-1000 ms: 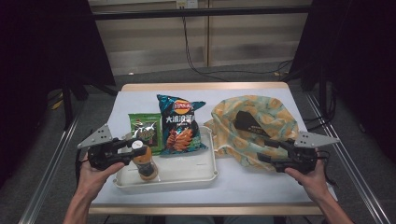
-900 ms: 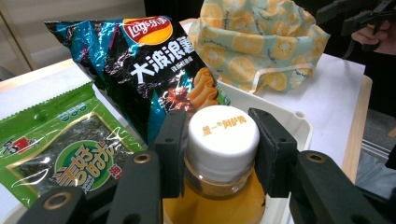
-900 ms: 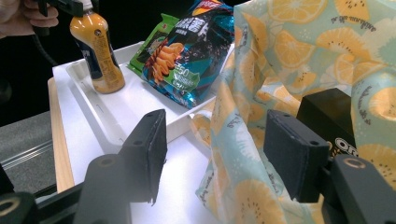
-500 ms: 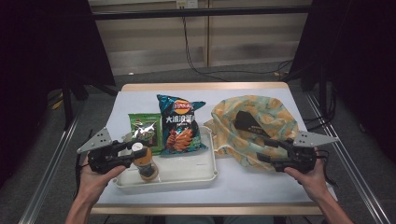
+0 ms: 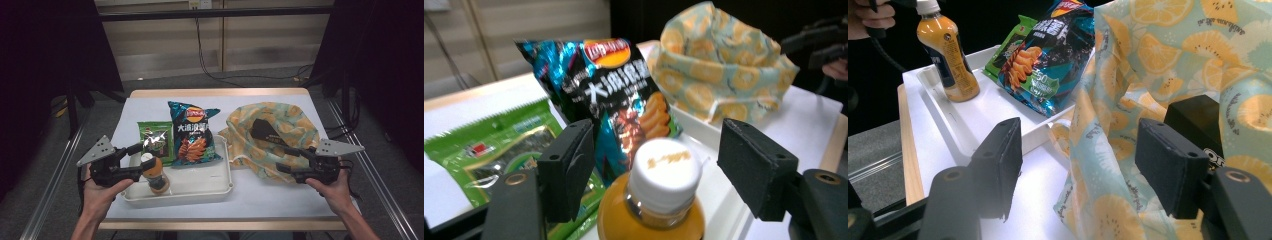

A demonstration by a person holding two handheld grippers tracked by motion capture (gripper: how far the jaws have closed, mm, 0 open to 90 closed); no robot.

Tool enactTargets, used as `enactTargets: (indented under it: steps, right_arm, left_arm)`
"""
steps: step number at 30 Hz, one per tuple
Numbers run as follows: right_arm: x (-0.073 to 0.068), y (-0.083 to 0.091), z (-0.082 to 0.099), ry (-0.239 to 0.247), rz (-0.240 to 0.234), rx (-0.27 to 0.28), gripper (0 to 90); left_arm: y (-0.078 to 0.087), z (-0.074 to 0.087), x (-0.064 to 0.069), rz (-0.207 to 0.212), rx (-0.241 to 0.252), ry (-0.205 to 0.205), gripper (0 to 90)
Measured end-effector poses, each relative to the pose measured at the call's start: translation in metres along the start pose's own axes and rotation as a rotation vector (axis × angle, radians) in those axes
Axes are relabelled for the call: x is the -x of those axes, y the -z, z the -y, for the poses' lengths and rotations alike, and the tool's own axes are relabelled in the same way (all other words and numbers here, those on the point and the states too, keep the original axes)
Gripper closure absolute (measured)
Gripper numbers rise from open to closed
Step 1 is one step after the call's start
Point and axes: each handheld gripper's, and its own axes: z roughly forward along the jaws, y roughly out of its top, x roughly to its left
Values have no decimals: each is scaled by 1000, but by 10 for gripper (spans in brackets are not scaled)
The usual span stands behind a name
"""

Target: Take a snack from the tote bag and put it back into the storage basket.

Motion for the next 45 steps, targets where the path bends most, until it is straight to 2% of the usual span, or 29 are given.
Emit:
enactTargets:
  steps: [1,4,5,9,11,13,15,17,23,26,29,32,35,38,40,41,42,45]
  right_arm:
    - [0,0,0,-3,-1,1,354]
    - [1,1,-1,-5,-2,4,359]
    - [2,1,-1,-7,-2,4,365]
    - [4,2,-2,-6,2,7,400]
    - [5,2,-2,-11,-3,14,421]
    - [9,3,1,-25,0,13,438]
    - [12,5,3,-32,11,6,460]
    - [15,6,3,-36,14,8,485]
    - [23,6,1,-36,21,-1,560]
    - [29,5,0,-41,35,-13,566]
    - [35,4,-1,-41,42,-28,557]
    - [37,1,-1,-40,25,-50,497]
    - [33,-3,-1,-43,0,-79,405]
    - [27,-8,1,-22,-23,-117,364]
    - [25,-12,3,-1,-10,-150,329]
    - [26,-14,5,4,-9,-163,326]
    - [26,-16,6,4,-9,-173,319]
    - [30,-25,12,7,2,-210,308]
  left_arm:
    - [1,-2,4,-25,-5,-12,305]
    - [2,-8,14,-3,20,-29,336]
    - [1,-9,18,-1,25,-21,345]
    - [-4,-16,33,14,13,-49,373]
    - [-7,-19,41,16,13,-50,373]
    - [-13,-20,48,40,2,-55,373]
    - [-20,-20,53,65,1,-41,373]
    - [-28,-19,59,88,3,-40,408]
    - [-63,-19,82,183,-26,-62,462]
    - [-82,-19,92,220,-44,-60,462]
    - [-99,-19,100,250,-60,-75,462]
    - [-115,-18,104,266,-64,-59,469]
    - [-127,-17,109,280,-73,-49,478]
    - [-139,-17,113,294,-88,-53,482]
    - [-149,-17,116,319,-100,-44,482]
    - [-154,-17,117,328,-106,-54,482]
    - [-159,-17,119,324,-115,-67,482]
    - [-172,-18,119,343,-114,-62,478]
